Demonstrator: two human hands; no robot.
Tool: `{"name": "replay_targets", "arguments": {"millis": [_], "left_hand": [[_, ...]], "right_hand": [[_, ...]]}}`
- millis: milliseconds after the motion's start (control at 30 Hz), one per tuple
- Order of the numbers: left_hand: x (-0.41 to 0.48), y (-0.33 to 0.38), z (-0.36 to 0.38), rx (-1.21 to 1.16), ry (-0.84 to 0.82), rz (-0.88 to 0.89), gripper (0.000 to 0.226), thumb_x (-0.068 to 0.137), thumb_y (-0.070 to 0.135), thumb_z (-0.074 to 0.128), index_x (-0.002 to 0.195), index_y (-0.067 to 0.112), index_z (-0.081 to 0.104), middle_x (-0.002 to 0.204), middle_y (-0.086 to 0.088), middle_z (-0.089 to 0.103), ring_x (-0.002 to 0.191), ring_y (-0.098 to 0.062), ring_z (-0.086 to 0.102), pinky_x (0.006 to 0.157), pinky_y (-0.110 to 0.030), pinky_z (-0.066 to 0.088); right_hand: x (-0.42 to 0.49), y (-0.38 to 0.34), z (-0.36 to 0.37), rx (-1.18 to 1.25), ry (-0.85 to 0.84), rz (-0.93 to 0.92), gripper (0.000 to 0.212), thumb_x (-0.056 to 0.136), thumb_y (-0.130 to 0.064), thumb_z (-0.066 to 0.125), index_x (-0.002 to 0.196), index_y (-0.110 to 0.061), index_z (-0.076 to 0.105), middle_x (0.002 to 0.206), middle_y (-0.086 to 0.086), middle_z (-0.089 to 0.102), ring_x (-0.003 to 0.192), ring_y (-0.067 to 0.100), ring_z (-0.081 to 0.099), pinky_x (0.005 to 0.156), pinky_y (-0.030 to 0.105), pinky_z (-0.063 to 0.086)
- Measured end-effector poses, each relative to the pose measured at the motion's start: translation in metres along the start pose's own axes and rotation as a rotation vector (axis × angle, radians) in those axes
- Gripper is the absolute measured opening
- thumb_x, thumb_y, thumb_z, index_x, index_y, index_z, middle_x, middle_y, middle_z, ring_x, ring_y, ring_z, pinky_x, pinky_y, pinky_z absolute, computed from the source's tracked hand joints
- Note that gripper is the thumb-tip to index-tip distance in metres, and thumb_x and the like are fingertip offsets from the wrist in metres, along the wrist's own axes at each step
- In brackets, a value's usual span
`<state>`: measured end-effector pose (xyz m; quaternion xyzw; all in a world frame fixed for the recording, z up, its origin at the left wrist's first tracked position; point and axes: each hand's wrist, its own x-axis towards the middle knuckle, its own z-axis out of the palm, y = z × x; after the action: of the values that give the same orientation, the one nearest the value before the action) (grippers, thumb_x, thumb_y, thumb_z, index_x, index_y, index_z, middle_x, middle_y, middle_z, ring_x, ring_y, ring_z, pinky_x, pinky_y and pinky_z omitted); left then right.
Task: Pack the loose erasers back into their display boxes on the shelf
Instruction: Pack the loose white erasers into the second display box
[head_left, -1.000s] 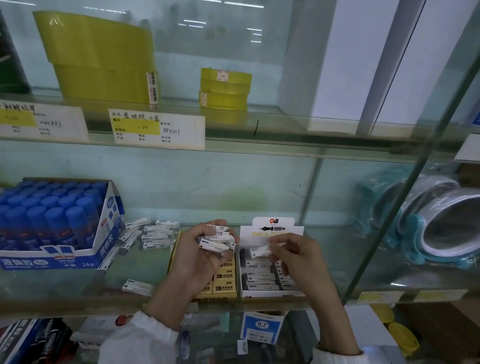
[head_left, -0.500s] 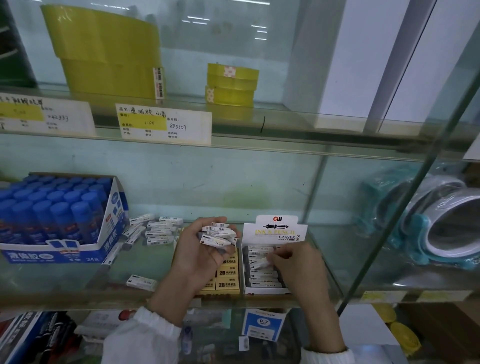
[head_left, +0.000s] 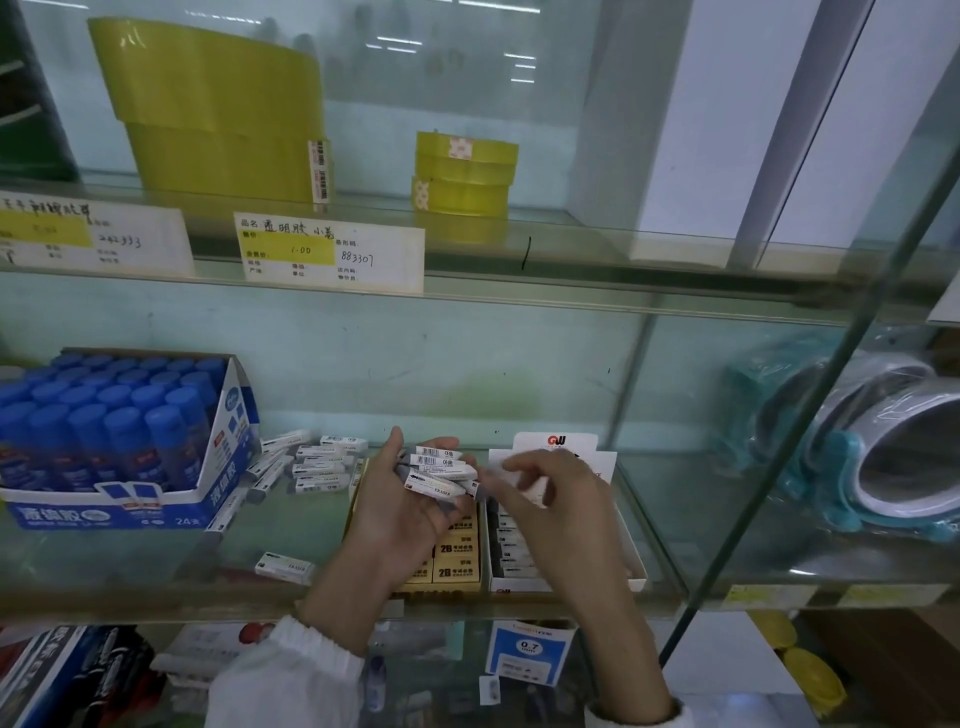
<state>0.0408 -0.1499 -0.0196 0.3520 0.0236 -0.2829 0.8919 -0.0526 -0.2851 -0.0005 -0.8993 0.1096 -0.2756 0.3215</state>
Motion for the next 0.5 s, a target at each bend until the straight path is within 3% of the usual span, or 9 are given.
{"name": "replay_targets", "arguments": {"millis": [100,200,333,400,500], "left_hand": [[0.002,-0.002,0.001,0.053,0.005,0.014,0.067,0.100,0.061,0.034,0.098,0.004,0.068,0.097,-0.023,0.069,0.076,-0.030,0.069,0.073,-0.039,0.055],[-0.001,-0.003,0.005,0.066,-0.038,0.011,0.075,0.094,0.071,0.033,0.100,0.005,0.068,0.116,-0.021,0.072,0.096,-0.031,0.074,0.089,-0.042,0.053],[-0.006,-0.002,0.009,0.055,-0.085,-0.008,0.085,0.092,0.073,0.035,0.118,-0.001,0.067,0.119,-0.020,0.072,0.106,-0.028,0.072,0.093,-0.040,0.050],[-0.008,-0.001,0.007,0.052,-0.090,0.005,0.074,0.097,0.063,0.041,0.119,-0.003,0.064,0.116,-0.021,0.070,0.105,-0.032,0.068,0.094,-0.043,0.050],[-0.009,0.000,0.005,0.106,-0.078,0.061,0.031,0.095,0.030,0.052,0.106,0.004,0.063,0.099,-0.018,0.066,0.085,-0.029,0.065,0.080,-0.040,0.050]], "right_hand": [[0.003,-0.015,0.013,-0.023,-0.033,-0.161,0.034,0.079,-0.044,0.074,0.112,-0.038,0.069,0.099,-0.015,0.053,0.096,0.003,0.043,0.069,0.012,0.035],[0.009,-0.022,0.028,-0.084,-0.013,-0.239,0.034,0.075,-0.038,0.076,0.109,-0.034,0.072,0.103,-0.009,0.050,0.101,0.008,0.042,0.072,0.022,0.045],[0.015,-0.022,0.038,-0.081,-0.008,-0.321,0.027,0.076,-0.028,0.071,0.103,-0.028,0.072,0.099,-0.008,0.050,0.101,0.010,0.043,0.070,0.021,0.041],[0.016,-0.021,0.037,0.048,-0.007,-0.289,0.022,0.078,-0.027,0.071,0.100,-0.027,0.073,0.095,-0.011,0.054,0.097,0.008,0.047,0.072,0.020,0.043],[0.014,-0.020,0.021,0.419,-0.027,-0.082,0.009,0.086,-0.028,0.069,0.095,-0.028,0.072,0.088,-0.012,0.066,0.084,0.003,0.059,0.068,0.017,0.048]]}}
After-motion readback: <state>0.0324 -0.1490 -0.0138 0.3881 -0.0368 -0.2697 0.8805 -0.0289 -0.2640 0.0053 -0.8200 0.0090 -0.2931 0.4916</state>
